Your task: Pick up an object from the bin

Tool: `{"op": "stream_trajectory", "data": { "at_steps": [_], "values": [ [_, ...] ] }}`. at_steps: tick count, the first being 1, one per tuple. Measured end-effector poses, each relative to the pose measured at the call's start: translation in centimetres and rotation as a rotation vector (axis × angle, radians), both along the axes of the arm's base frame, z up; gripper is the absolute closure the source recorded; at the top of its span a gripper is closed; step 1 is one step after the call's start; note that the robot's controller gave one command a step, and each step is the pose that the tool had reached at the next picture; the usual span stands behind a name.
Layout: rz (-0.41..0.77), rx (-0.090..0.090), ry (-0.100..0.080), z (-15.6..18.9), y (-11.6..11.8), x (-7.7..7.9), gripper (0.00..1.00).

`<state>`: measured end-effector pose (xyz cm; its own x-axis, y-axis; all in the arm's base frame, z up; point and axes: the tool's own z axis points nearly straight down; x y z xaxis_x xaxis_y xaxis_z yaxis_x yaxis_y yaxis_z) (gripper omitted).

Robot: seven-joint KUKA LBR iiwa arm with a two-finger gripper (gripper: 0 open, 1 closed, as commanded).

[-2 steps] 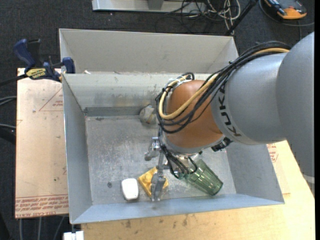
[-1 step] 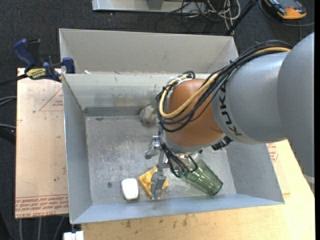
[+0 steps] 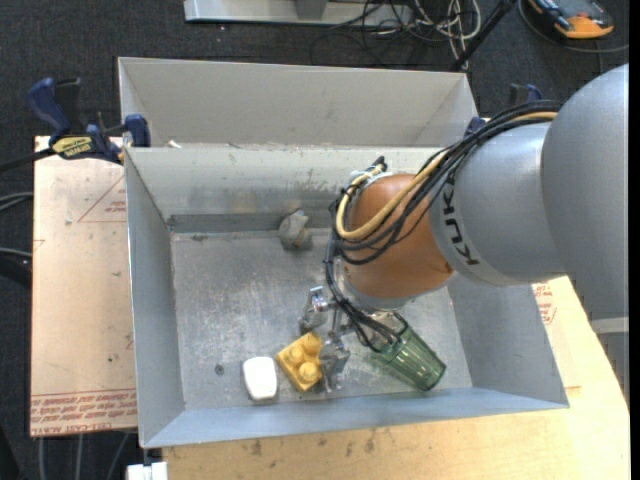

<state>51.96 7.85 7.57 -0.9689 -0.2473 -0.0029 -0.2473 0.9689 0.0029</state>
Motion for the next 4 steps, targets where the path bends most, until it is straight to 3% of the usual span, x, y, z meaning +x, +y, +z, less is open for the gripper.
{"op": "stream_trajectory", "data": {
  "at_steps": [1, 2, 3, 4],
  "values": [
    [0.0, 0.0, 0.0, 0.0, 0.0, 0.0, 1.0],
    [0.292, -0.003, -0.001, 7.8, -8.4, -2.9, 1.0],
    [0.293, -0.002, 0.0, 7.8, -8.4, -2.9, 1.0],
    [0.54, -0.002, -0.002, 15.8, -9.3, -2.2, 1.0]
  ]
}}
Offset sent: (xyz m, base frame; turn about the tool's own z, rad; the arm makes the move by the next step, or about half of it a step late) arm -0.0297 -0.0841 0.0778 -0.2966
